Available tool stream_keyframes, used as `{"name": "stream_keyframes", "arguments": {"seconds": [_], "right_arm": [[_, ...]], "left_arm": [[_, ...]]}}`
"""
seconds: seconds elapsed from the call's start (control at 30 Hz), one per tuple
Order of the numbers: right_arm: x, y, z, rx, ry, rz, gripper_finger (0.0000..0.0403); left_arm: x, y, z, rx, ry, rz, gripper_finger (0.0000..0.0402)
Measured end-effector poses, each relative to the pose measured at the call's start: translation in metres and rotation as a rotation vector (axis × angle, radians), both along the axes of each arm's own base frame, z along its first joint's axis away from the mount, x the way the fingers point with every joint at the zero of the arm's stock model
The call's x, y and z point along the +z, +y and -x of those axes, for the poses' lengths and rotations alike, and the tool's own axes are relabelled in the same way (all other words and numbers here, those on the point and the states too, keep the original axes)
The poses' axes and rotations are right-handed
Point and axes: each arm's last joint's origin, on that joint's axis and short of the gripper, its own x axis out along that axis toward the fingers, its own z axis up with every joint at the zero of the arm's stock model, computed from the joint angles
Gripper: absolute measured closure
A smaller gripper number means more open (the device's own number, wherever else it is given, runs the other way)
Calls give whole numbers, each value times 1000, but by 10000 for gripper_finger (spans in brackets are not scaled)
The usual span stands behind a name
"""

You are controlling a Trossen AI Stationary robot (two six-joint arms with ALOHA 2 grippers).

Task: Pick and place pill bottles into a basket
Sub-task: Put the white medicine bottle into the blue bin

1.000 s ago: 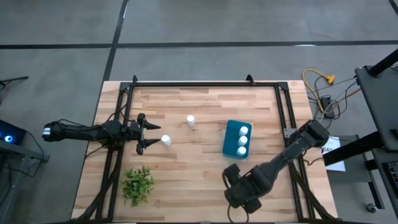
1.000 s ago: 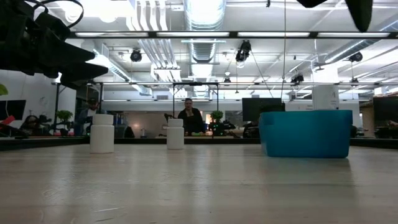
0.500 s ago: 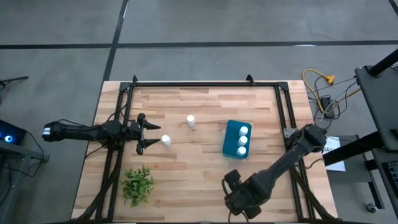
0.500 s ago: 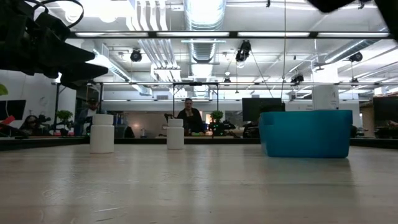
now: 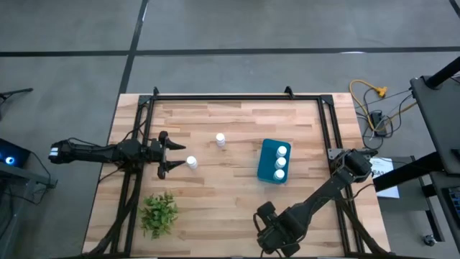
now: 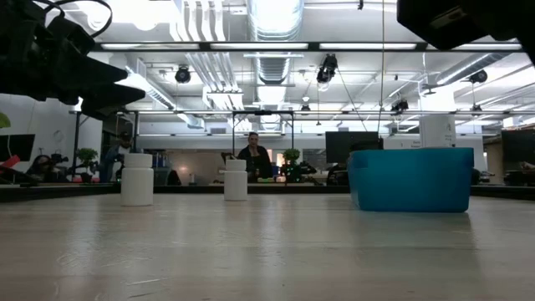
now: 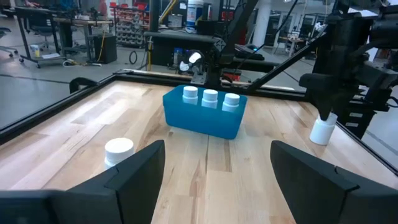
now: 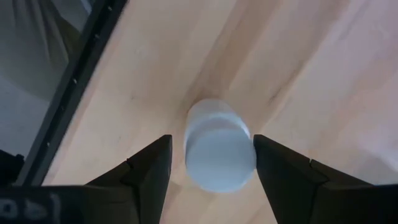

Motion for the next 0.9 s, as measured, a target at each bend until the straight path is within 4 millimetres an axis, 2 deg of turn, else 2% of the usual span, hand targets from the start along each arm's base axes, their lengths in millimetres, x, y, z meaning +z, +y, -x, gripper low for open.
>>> {"name": "stream_keyframes", "arguments": {"seconds": [0.47,0.57,0.73,0.9], "right_arm": [[-5,3,-2,14,-6,-3,190],[-5,3,-2,14,-6,-3,207],[-5,3,-2,13,-6,-2,255],[-5,2,-2,18,-7,-1,256]], "left_arm": [[0,0,0,0,0,0,127],[0,0,0,0,0,0,127],[0,0,0,1,-1,0,127],[0,0,0,1,0,0,127]]}}
